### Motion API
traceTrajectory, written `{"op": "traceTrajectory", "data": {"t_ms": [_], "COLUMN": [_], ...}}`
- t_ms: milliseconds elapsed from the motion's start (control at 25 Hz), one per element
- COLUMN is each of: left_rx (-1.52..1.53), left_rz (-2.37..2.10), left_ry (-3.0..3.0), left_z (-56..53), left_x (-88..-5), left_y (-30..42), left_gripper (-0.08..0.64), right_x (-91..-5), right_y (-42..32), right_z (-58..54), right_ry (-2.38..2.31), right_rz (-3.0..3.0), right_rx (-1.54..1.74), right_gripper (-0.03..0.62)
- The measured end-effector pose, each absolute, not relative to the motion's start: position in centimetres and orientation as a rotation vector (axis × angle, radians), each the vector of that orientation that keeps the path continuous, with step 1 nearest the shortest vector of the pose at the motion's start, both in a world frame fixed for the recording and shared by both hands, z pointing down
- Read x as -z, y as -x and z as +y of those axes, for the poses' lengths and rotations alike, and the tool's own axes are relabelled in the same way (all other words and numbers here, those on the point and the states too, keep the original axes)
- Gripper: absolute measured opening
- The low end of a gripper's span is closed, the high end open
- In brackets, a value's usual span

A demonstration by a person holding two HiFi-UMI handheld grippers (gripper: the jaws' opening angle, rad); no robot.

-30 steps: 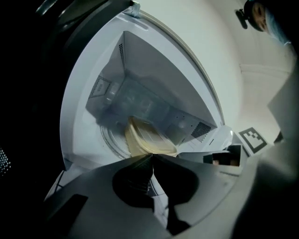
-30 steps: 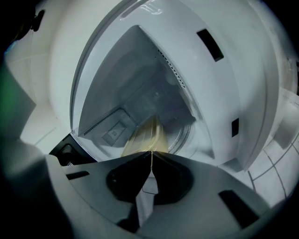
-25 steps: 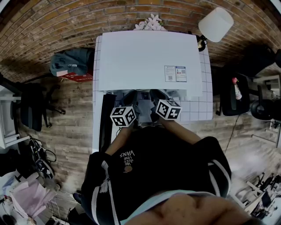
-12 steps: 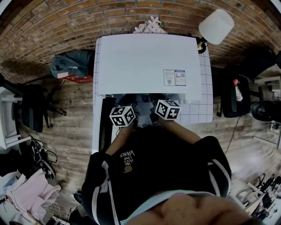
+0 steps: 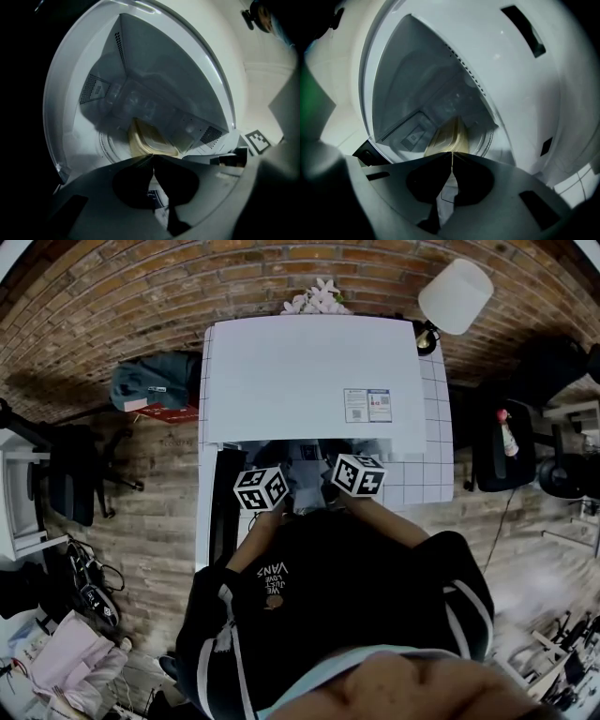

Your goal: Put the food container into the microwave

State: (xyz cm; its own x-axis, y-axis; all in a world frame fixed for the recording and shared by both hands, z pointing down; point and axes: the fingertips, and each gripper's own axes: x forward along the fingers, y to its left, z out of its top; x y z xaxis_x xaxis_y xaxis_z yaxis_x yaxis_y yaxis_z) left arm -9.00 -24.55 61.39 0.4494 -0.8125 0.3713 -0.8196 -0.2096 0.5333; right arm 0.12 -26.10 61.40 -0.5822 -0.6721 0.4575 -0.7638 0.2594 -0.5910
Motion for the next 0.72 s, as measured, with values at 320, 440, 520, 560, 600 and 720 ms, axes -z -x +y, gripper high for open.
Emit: {"op": "traceTrajectory", "data": {"t_ms": [320,440,520,560,600,720], "left_rx": [-0.004,-0.004,-0.005,-0.005,-0.005,-0.003], "left_rz": [-1.345,-1.338,-1.332,-1.329,-1.325,-1.310], "left_ry": [-2.038,-2.044,-2.047,-2.050,-2.053,-2.063], "left_z": [-23.6,-23.2,-22.9,-22.8,-22.7,-22.4], "left_x": [-60.8,-60.7,-60.7,-60.7,-60.7,-60.5], "left_y": [8.6,8.5,8.4,8.3,8.2,8.0], "left_gripper": [0.012,0.014,0.012,0.013,0.012,0.014], "right_x": [-60.8,-60.7,-60.7,-60.7,-60.6,-60.5], "right_y": [-0.4,-0.5,-0.6,-0.6,-0.7,-0.8], "right_z": [-25.2,-24.9,-24.6,-24.4,-24.3,-23.9], "right_ry": [-1.388,-1.396,-1.398,-1.399,-1.399,-1.408], "right_rz": [-2.413,-2.415,-2.418,-2.419,-2.419,-2.418], "right_rx": [-1.229,-1.228,-1.226,-1.225,-1.224,-1.220], "right_gripper": [0.011,0.011,0.011,0.011,0.011,0.011]}}
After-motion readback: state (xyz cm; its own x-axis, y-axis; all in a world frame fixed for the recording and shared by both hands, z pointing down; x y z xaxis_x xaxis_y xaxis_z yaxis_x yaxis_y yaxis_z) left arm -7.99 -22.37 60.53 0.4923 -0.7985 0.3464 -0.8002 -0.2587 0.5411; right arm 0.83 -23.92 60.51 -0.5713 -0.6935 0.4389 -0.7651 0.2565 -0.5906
